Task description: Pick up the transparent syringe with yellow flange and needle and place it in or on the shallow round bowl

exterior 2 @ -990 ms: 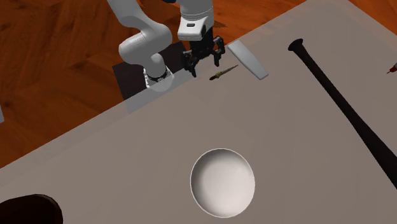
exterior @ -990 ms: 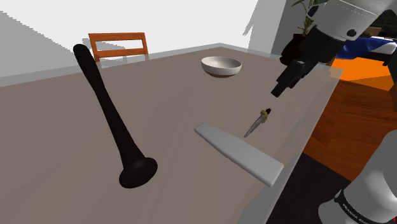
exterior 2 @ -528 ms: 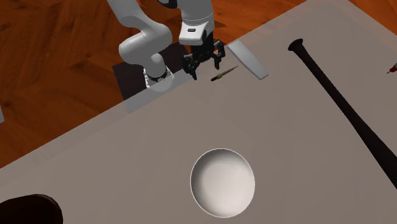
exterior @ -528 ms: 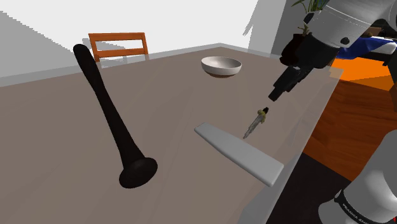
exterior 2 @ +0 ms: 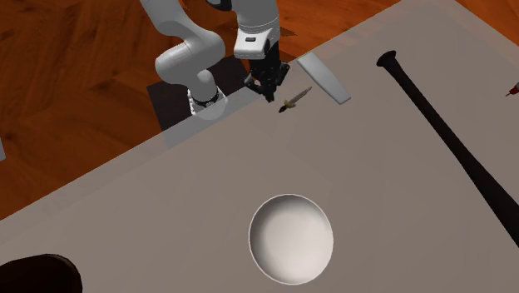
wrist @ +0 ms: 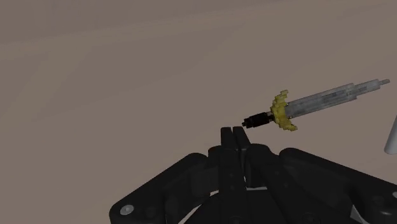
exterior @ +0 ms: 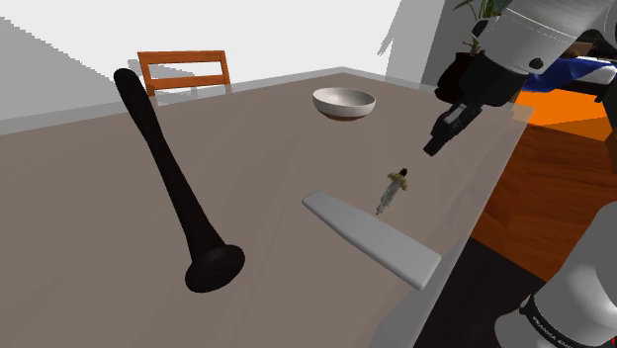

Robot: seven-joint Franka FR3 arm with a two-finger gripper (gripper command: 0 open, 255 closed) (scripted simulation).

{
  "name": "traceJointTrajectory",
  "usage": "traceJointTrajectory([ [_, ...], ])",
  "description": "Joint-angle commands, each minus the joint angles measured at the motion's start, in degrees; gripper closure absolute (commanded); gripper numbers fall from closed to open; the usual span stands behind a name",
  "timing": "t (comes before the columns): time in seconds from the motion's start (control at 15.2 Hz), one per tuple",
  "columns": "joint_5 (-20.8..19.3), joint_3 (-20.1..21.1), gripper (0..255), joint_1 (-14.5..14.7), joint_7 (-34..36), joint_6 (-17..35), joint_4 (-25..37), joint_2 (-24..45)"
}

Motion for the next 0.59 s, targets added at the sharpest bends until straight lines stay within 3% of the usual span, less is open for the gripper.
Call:
traceJointTrajectory([
  [0.0,0.0,0.0,255,0.0,0.0,0.0,0.0,0.0],
  [0.2,0.0,0.0,255,0.0,0.0,0.0,0.0,0.0],
  [0.26,0.0,0.0,0,0.0,0.0,0.0,0.0,0.0],
  [0.53,4.02,7.89,0,-4.06,14.83,1.45,3.91,7.81],
])
